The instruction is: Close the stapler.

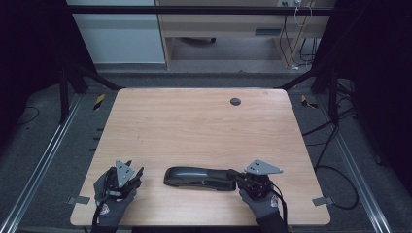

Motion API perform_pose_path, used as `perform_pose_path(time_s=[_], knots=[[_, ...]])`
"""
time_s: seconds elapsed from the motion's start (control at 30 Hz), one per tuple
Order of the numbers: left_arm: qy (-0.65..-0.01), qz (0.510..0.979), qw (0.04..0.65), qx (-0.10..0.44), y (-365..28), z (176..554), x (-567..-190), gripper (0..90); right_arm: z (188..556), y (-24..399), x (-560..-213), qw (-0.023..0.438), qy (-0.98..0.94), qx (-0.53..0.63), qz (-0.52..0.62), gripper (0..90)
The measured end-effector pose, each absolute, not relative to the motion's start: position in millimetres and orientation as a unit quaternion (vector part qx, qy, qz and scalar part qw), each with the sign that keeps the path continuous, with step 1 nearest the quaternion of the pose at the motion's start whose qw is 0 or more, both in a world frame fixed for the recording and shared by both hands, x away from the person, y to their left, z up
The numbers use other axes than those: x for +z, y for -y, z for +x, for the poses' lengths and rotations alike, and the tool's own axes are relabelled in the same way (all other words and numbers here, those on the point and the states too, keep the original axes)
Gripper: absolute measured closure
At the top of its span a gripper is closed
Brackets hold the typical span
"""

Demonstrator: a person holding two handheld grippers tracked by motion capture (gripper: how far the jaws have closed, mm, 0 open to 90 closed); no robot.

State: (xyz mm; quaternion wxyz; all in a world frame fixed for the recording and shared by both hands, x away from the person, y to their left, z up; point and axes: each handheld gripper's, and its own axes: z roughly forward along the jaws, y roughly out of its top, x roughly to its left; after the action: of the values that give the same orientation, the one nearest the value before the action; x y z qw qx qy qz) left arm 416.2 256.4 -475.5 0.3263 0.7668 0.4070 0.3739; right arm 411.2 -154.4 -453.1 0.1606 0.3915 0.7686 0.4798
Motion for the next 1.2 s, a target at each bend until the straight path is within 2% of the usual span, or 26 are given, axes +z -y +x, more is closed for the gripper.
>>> perform_pose_path(time_s=[0.33, 0.67, 0.9, 1.0, 1.2], knots=[[-0.407, 0.768, 0.324, 0.374, -256.3, 416.4, -475.8, 50.0, 407.6, 151.8, -455.8, 0.174, -0.767, 0.473, 0.397, 90.0], [-0.412, 0.764, 0.329, 0.372, -259.2, 417.2, -475.6, 49.1, 407.4, 155.5, -448.0, 0.168, -0.752, 0.508, 0.386, 89.6], [-0.414, 0.765, 0.331, 0.365, -259.3, 418.0, -476.9, 48.4, 410.0, 155.5, -440.7, 0.190, -0.748, 0.499, 0.393, 86.2], [-0.418, 0.765, 0.335, 0.358, -261.5, 419.4, -478.0, 47.3, 412.9, 167.0, -442.2, 0.200, -0.737, 0.501, 0.408, 82.9], [-0.425, 0.766, 0.340, 0.343, -267.1, 424.0, -482.5, 43.7, 423.7, 208.2, -456.5, 0.237, -0.712, 0.464, 0.471, 67.5]])
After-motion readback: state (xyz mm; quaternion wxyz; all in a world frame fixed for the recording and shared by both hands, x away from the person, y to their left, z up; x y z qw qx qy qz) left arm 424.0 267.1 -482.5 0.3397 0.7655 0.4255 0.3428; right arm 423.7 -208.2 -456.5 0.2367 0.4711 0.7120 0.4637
